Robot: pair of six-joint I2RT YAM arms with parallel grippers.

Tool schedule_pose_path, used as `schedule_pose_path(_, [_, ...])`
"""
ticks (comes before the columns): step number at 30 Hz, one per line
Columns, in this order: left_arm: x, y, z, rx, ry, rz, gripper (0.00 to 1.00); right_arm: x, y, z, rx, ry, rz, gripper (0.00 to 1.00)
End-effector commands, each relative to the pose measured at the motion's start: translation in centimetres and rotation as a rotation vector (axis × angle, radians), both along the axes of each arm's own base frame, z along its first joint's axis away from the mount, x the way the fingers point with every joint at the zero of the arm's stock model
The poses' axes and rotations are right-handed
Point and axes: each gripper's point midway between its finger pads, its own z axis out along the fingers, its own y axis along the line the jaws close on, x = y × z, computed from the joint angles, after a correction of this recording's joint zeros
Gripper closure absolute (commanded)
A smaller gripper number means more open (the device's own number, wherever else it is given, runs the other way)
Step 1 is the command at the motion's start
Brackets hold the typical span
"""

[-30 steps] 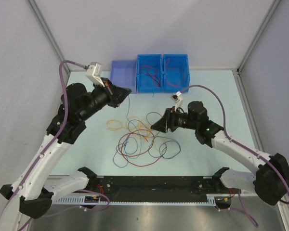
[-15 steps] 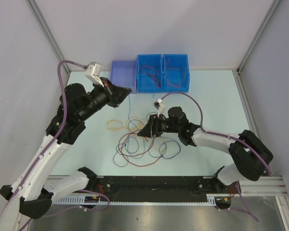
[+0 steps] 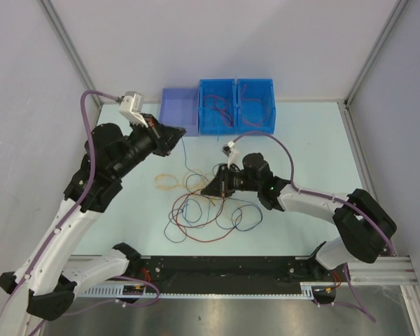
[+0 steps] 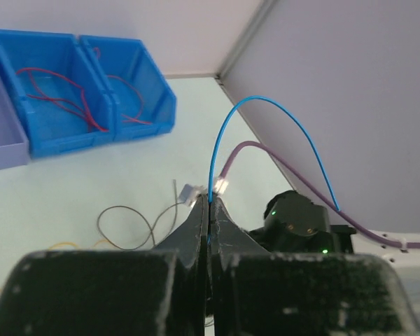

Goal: Untangle the cables

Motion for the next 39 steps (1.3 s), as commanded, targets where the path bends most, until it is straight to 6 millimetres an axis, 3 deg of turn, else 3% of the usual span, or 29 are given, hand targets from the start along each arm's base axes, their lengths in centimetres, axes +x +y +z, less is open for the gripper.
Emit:
schedule_pose_path(1, [0.1,3.8,-0.2,0.018,0.013,0.192,1.00,4.3,-2.4,9.9,0.130,-0.163,-0.089,1.00])
schedule_pose_path(3, [0.0,4.7,-1.2,-0.002,0.038,0.237,1.00,6.3,-5.0,13.3,0.156,-0.206,-0.154,1.00])
schedule_pose_path(4, [0.1,4.3,-3.5,-0.001,0.086,0.231,1.00,6.4,-6.1,16.2,0.190,-0.264,-0.171,1.00])
schedule_pose_path(6, [-0.2,3.0,-4.7,-0.042,0.097,0.169,0.99,6.7,-8.1,21.3,0.239,-0.346,-0.199,1.00])
schedule_pose_path(7, [-0.1,2.3,-7.5,-0.044,0.153,0.151,0.99,5.8,-8.9,23.9,0.271,-0.396,-0.201,1.00])
schedule_pose_path(8, [0.3,1.7,-7.7,-0.077,0.143,0.139,0.98,5.2,-9.6,26.3,0.301,-0.440,-0.203,1.00])
schedule_pose_path(9, [-0.1,0.7,-8.8,-0.086,0.171,0.082,0.98,4.7,-10.1,27.6,0.318,-0.468,-0.207,1.00])
schedule_pose_path(10, [0.2,-0.2,-11.6,-0.082,0.239,0.062,0.99,4.1,-10.6,28.8,0.335,-0.496,-0.214,1.00])
schedule_pose_path(12, [0.1,-1.7,-12.9,-0.101,0.289,0.002,0.99,2.5,-11.8,31.2,0.375,-0.555,-0.234,1.00])
schedule_pose_path(13, [0.6,-2.4,-14.6,-0.082,0.336,-0.011,0.99,2.0,-12.1,31.7,0.383,-0.566,-0.239,1.00])
schedule_pose_path(19, [-0.6,-6.4,-17.4,-0.012,0.417,-0.146,0.82,0.5,-13.5,33.2,0.401,-0.616,-0.273,1.00])
schedule_pose_path(23, [-0.6,-6.0,-19.7,0.083,0.479,-0.124,0.31,0.5,-14.6,34.8,0.400,-0.665,-0.321,1.00])
schedule_pose_path(25, [-0.8,-4.8,-19.8,0.128,0.475,-0.082,0.22,0.3,-15.0,36.0,0.399,-0.701,-0.336,1.00])
schedule_pose_path(26, [-0.5,-4.0,-19.7,0.145,0.461,-0.045,0.12,0.5,-15.3,36.2,0.393,-0.708,-0.353,1.00])
schedule_pose_path(27, [-0.8,-3.2,-18.7,0.146,0.421,-0.028,0.09,0.5,-15.4,36.7,0.392,-0.722,-0.358,1.00])
schedule_pose_path(31, [-1.4,-0.6,-17.7,0.173,0.358,0.045,0.08,1.2,-15.7,38.5,0.381,-0.775,-0.387,1.00])
schedule_pose_path(36, [-2.8,0.1,-17.0,0.126,0.288,0.024,0.14,1.8,-15.8,41.6,0.374,-0.840,-0.408,1.00])
schedule_pose_path(39, [-3.6,0.9,-16.7,0.141,0.273,0.028,0.15,3.4,-15.7,41.7,0.321,-0.849,-0.442,1.00])
